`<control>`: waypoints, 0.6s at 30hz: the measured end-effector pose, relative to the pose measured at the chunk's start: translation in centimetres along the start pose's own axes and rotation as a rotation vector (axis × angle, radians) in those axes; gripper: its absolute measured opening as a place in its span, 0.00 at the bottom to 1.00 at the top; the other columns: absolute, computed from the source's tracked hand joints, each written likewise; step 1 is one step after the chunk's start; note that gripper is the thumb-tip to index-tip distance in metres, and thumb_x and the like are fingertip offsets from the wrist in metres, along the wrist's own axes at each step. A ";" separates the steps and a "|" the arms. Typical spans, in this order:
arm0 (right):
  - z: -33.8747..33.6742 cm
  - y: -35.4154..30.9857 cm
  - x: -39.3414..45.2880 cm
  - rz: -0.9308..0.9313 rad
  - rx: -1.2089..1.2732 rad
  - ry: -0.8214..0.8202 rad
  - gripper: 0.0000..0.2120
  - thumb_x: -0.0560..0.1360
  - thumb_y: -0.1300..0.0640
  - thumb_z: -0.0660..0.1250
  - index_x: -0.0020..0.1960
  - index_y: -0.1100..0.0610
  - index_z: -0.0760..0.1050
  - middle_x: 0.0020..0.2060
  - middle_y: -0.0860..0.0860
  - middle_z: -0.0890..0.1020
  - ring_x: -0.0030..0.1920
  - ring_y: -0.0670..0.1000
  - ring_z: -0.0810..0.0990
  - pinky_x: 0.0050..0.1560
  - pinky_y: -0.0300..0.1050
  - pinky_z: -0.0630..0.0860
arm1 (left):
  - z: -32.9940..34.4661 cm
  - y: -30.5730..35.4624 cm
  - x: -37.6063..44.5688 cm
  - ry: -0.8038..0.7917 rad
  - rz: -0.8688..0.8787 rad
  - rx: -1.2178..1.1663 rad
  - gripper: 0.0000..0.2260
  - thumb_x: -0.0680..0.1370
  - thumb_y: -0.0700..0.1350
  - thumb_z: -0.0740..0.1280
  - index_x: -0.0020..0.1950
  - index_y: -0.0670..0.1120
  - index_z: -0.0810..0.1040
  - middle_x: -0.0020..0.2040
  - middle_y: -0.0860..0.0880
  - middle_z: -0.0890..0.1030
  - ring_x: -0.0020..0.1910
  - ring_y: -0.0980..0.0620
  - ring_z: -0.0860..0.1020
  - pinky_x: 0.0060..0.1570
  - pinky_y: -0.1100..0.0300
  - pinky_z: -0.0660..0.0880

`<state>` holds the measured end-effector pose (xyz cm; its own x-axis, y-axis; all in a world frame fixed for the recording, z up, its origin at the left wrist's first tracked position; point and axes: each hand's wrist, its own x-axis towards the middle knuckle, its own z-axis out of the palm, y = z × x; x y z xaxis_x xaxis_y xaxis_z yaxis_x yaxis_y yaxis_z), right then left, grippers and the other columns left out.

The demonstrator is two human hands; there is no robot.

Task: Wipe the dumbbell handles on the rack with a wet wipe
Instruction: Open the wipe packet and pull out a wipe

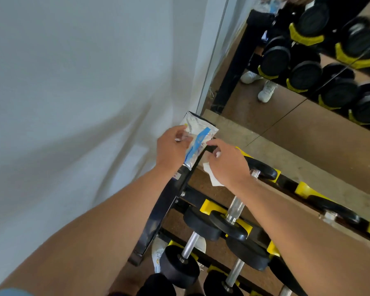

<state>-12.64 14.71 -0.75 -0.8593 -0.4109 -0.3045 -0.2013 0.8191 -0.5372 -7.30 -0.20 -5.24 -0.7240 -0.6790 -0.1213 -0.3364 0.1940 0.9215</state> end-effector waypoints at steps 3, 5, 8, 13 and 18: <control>0.5 0.5 -1.6 0.034 0.031 0.013 0.16 0.79 0.51 0.60 0.65 0.40 0.73 0.56 0.42 0.80 0.50 0.47 0.81 0.48 0.48 0.79 | 0.7 -0.3 0.7 0.022 0.068 0.131 0.12 0.75 0.43 0.74 0.52 0.54 0.74 0.51 0.55 0.78 0.49 0.56 0.79 0.49 0.58 0.80; 0.8 0.7 -2.8 0.024 0.025 0.038 0.15 0.80 0.52 0.60 0.65 0.40 0.73 0.56 0.41 0.80 0.51 0.45 0.78 0.49 0.44 0.75 | 1.0 -0.6 1.0 -0.001 0.115 0.253 0.09 0.76 0.43 0.72 0.50 0.53 0.75 0.51 0.55 0.75 0.49 0.56 0.78 0.48 0.57 0.79; 1.0 0.8 -3.7 -0.011 0.006 0.056 0.15 0.80 0.52 0.62 0.64 0.41 0.74 0.51 0.40 0.79 0.46 0.41 0.73 0.41 0.36 0.66 | 1.4 -1.3 1.3 -0.098 0.248 0.460 0.08 0.81 0.45 0.66 0.57 0.51 0.83 0.54 0.54 0.74 0.53 0.57 0.72 0.48 0.61 0.74; 0.8 0.5 -4.3 -0.017 -0.028 0.045 0.14 0.80 0.51 0.62 0.64 0.41 0.74 0.44 0.41 0.77 0.46 0.43 0.75 0.43 0.41 0.68 | 1.1 -1.1 1.2 -0.145 0.368 0.722 0.10 0.82 0.47 0.65 0.61 0.51 0.81 0.56 0.51 0.75 0.56 0.53 0.70 0.42 0.61 0.75; 0.4 0.1 -5.3 0.029 0.112 0.043 0.11 0.79 0.51 0.63 0.61 0.42 0.76 0.42 0.40 0.77 0.47 0.42 0.75 0.43 0.39 0.68 | 0.5 0.0 1.1 -0.150 0.355 0.853 0.14 0.84 0.51 0.59 0.67 0.54 0.77 0.57 0.50 0.72 0.57 0.52 0.70 0.41 0.61 0.69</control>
<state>-7.87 16.80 0.49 -0.8840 -0.3680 -0.2882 -0.1243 0.7795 -0.6140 -8.38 -0.57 -5.61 -0.9193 -0.3934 0.0136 -0.3660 0.8668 0.3385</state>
